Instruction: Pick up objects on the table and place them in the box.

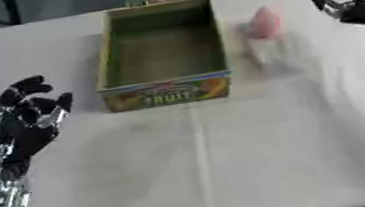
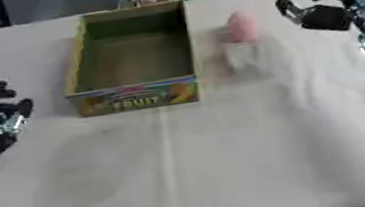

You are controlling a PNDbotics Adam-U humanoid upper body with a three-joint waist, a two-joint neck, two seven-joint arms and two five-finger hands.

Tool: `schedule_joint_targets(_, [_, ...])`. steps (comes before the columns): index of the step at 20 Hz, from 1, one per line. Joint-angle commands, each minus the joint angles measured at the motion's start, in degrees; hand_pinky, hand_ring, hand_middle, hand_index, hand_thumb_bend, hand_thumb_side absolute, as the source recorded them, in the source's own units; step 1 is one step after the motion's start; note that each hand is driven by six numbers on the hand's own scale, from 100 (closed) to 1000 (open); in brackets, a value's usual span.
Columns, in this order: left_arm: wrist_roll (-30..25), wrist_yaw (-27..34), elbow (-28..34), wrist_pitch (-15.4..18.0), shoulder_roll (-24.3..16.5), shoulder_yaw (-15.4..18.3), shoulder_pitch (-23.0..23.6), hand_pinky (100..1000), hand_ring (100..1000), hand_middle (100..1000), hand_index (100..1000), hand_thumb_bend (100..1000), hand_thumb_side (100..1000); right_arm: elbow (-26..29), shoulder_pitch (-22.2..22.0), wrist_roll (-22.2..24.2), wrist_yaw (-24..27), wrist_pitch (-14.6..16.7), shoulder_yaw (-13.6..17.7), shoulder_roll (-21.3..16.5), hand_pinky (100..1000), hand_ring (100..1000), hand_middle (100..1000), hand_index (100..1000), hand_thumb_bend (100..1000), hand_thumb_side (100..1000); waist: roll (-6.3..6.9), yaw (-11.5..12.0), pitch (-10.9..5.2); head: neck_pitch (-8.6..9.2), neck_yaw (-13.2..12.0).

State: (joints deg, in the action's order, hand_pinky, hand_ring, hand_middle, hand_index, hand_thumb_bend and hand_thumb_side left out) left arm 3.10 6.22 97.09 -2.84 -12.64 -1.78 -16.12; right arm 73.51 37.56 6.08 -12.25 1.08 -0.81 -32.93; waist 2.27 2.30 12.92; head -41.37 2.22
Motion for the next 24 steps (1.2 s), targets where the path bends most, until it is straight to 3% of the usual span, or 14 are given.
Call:
schedule_joint_targets(1, [0.0,0.0,1.3,0.1,-1.0,0.3,-0.6,572,533,601,739,471,100,-1.8,2.1,0.9,1.1,0.1,-0.2,-0.8,757,873,802,973,380,362,-0.17,0.1,-1.15,0.66,0.2])
schedule_joint_targets(9, [-0.2,0.0,1.3,0.0,-0.9,0.1,-0.6,571,533,601,739,471,100,-11.9,7.6,3.1,-2.0,0.3,-1.4,1.6,758,872,802,971,378,350,0.02,0.3,-1.15,0.46,0.6])
schedule_joint_targets(16, [-0.3,0.1,1.2,0.0,-0.8,0.0,-0.7,571,533,601,739,472,100,-22.6,12.3,3.9,-8.7,1.0,-1.2,6.1,761,872,799,962,375,342,0.29,0.8,-1.37,0.39,1.0])
schedule_joint_targets(24, [-0.5,0.2,1.3,0.0,-0.7,-0.3,-1.0,571,533,601,740,471,100,-28.5,15.0,3.0,-14.0,2.3,-0.3,10.4,762,872,799,960,372,340,0.61,1.3,-1.33,0.38,1.5])
